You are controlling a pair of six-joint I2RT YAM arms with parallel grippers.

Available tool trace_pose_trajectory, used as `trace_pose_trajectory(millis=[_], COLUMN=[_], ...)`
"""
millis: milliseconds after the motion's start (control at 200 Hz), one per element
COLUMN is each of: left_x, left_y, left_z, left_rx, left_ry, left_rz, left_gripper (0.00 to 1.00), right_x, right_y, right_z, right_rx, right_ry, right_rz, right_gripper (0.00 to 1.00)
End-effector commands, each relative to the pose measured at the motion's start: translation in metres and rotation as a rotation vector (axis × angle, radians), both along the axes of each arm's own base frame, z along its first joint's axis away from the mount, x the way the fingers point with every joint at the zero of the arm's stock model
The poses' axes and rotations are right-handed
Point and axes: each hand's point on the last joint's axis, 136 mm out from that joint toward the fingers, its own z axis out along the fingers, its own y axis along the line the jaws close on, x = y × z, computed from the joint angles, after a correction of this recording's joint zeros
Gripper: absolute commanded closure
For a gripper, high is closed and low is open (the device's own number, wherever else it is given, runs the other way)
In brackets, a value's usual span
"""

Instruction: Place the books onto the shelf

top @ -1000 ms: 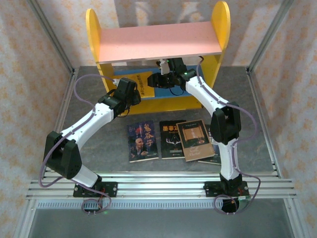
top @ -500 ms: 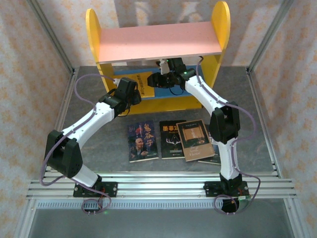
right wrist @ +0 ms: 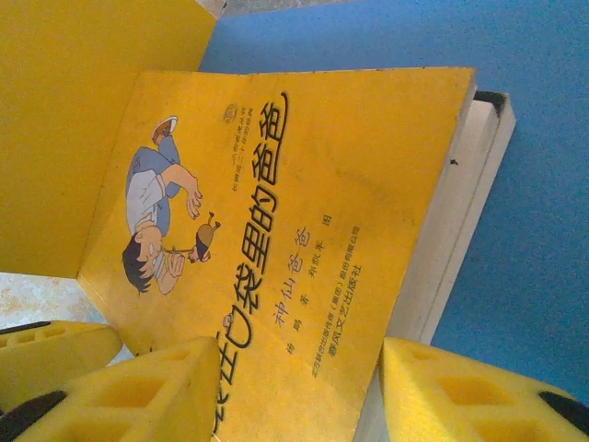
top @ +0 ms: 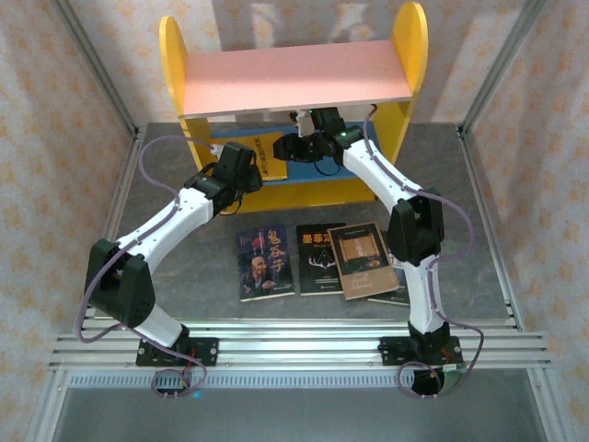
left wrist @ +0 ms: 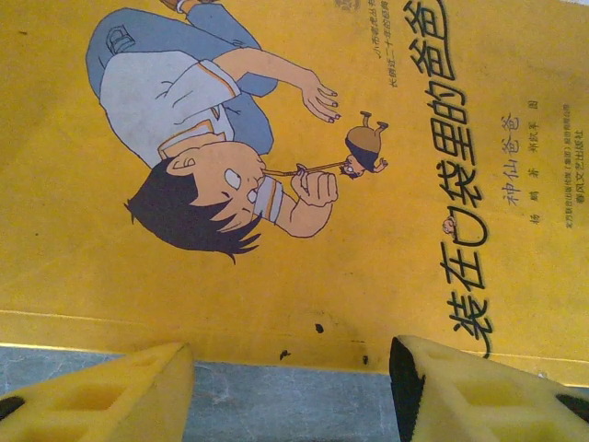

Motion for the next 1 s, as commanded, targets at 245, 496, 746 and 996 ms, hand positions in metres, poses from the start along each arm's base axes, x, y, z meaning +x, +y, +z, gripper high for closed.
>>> trace_pose_trajectory(millis=[245,496,746,996], left_x=[0.011,0.012,0.009,0.001], left_y=[0.007,0.008,0.008,0.011], left_z=[-0.001,-0.001,0.003,0.016], left_rx=[0.023,0.022,0.035,0.019], left_ry=[-0.007,-0.01,-0.014,-0.04], left_rz=[0.013,0.016,-0.004,0.0], left_gripper=[0.43,0.43,0.42,0.42], right_x=[0.002,0.004,0.003,0.001], right_y=[0.015,0.016,0.016,0.015], right_z=[0.011,0.008,0.008,0.01], right_rx=[0.041,0.041,0.039,0.04], right_ry=[-0.035,-0.031,-0.028,-0.027], right_rz=[0.041,0.042,0.042,0.043], right_gripper=[0.52,0.51,0.51,0.51])
